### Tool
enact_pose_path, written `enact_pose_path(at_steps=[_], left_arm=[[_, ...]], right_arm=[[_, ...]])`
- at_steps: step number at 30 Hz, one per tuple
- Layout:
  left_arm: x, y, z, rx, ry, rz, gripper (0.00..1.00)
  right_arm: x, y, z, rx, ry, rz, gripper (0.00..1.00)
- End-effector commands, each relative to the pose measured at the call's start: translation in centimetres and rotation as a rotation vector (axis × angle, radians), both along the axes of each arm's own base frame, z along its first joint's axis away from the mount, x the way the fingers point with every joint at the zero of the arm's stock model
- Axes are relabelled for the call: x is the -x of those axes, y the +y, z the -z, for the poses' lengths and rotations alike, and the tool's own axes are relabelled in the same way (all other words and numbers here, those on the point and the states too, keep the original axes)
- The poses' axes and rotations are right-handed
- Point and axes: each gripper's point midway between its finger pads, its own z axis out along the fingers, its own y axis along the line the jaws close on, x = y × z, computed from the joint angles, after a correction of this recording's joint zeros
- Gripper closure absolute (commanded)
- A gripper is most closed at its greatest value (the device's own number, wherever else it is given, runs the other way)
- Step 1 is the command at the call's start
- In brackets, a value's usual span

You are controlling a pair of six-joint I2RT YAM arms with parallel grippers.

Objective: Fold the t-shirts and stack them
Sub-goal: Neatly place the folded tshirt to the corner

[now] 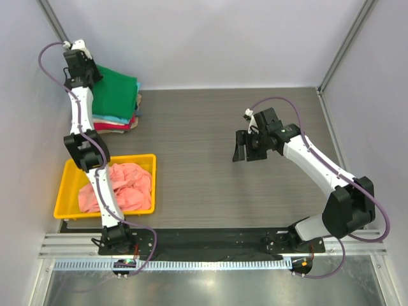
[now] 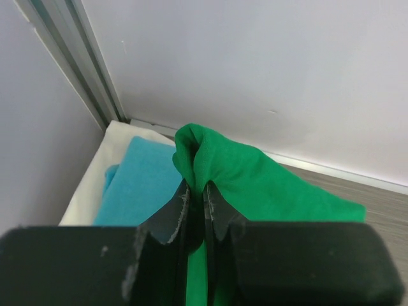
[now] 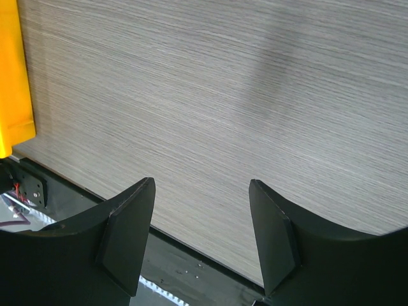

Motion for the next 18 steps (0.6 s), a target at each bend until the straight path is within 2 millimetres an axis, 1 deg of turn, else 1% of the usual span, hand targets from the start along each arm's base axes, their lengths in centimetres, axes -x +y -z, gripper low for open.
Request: enact_pose_path(at_steps=[1,2,3,4,5,6,8,9,11,12,13,14,18], left_arm=[[-2.2,0.7,-3.9,-0.129,-0.17,-0.01,0.9],[-2.4,1.0,-3.3,-0.143,-0.163,-0.023,0.91],[-2.7,0.8,-2.6,-0.155,-0.159,-0.025,0.92],[-2.8,1.0,-2.4,-0.189,-0.156,-0.026,0.92],[-3.2,1.1,-2.7,-0.213,-0.182,-0.03,0.92],[-3.3,1.3,-1.6,-0.237,-0.167,-0.035,0.92],[-3.7,1.4,-1.5,-0.28,-0.185,-0.027,0.92],[-3.5,2.3,-0.8,-0.297,-0.172,-0.074,0.93],[-3.7,2.9,-0.4,-0.329,-0.18,-0.091,0.94],[-3.7,3.4,0.1,-0.334,-0.172,-0.098,0.94],[-3.6,3.6,1.1,-0.332,-0.154,-0.087,0.94],[-3.9,3.5,1.0,-0.335,-0.171,-0.084,0.94],[-4.1,3.8,2.3,-0.367,-0.16,-0.086,0.94]], right_arm=[[-1.4,0.4,-1.4,-0.011,-0.054,-0.006,0.34],[-1.4,0.3,-1.2,-0.008,-0.051,-0.005,0.33],[-1.4,0.4,-1.3,-0.008,-0.053,-0.006,0.34],[-1.4,0.4,-1.2,-0.008,-0.047,-0.006,0.34],[-1.4,0.3,-1.0,-0.004,-0.043,-0.006,0.33],[-1.5,0.4,-0.9,-0.005,-0.041,-0.007,0.34],[-1.5,0.4,-0.7,-0.002,-0.033,-0.006,0.33],[-1.7,0.5,-0.6,-0.003,-0.029,-0.006,0.34],[-1.8,0.6,-0.5,-0.003,-0.022,-0.01,0.34],[-1.8,0.7,-0.6,-0.004,-0.023,-0.013,0.34],[-1.9,0.7,-0.5,-0.004,-0.019,-0.013,0.34],[-1.9,0.7,-0.4,-0.002,-0.016,-0.014,0.34],[-2.0,0.8,-0.1,0.002,-0.003,-0.015,0.34]])
